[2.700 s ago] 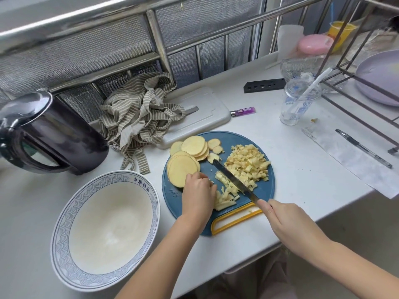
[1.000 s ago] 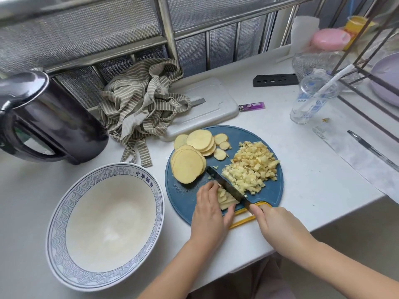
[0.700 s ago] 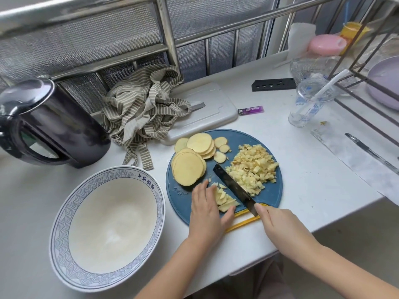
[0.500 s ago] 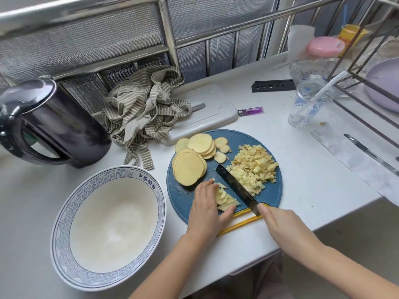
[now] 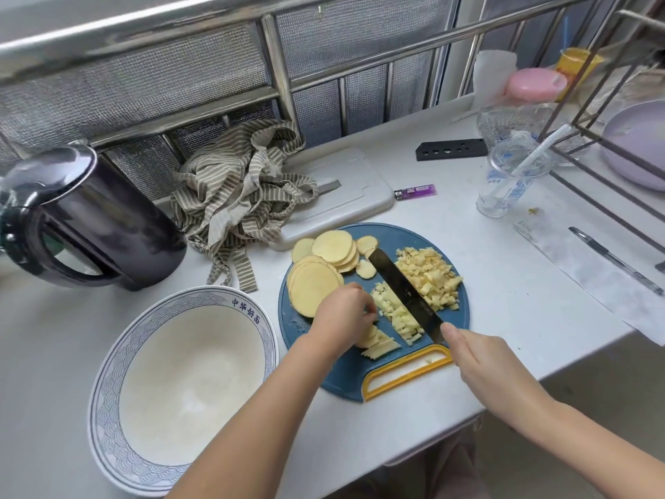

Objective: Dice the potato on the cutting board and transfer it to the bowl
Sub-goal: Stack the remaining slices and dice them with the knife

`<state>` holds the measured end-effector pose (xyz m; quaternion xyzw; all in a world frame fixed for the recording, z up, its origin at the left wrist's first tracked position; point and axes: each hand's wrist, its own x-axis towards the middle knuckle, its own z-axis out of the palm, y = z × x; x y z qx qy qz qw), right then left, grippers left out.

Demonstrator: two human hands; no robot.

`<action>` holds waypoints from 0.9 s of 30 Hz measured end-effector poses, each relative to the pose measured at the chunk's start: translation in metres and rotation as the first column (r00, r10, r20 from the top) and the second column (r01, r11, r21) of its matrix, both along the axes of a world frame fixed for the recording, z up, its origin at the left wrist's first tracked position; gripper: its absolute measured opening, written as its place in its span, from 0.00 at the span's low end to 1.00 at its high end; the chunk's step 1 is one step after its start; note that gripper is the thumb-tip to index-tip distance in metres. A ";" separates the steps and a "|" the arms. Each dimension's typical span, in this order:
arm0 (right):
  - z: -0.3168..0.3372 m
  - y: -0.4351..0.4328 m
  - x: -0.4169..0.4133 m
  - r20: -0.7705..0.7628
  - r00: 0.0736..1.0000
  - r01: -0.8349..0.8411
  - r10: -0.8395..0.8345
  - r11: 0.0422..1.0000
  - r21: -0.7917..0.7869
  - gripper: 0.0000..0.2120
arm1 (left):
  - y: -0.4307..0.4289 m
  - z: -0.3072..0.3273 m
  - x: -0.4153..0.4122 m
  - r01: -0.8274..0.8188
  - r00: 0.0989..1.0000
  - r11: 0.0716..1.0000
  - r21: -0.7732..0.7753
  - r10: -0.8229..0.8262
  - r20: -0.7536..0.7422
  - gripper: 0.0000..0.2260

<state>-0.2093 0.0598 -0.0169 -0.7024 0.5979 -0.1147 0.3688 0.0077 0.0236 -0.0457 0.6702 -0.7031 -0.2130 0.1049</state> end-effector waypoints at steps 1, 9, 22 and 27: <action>0.001 -0.002 -0.002 0.003 1.000 0.005 -0.005 1.000 -0.004 0.25 | -0.005 0.003 -0.001 0.025 0.999 0.999 0.038 -0.026 0.026 0.06; -0.001 -0.003 -0.009 -0.009 1.000 -0.011 0.010 1.000 -0.029 0.27 | -0.028 0.014 -0.003 0.178 0.940 0.969 0.172 -0.219 0.261 0.06; -0.002 0.002 -0.013 0.013 1.000 -0.028 0.028 0.999 -0.035 0.27 | -0.026 0.008 -0.008 0.184 0.926 0.975 0.123 -0.214 0.311 0.05; 0.000 0.004 -0.016 0.017 1.000 -0.018 0.019 0.999 -0.031 0.27 | -0.024 0.015 -0.006 0.115 0.972 0.992 0.043 -0.122 0.201 0.02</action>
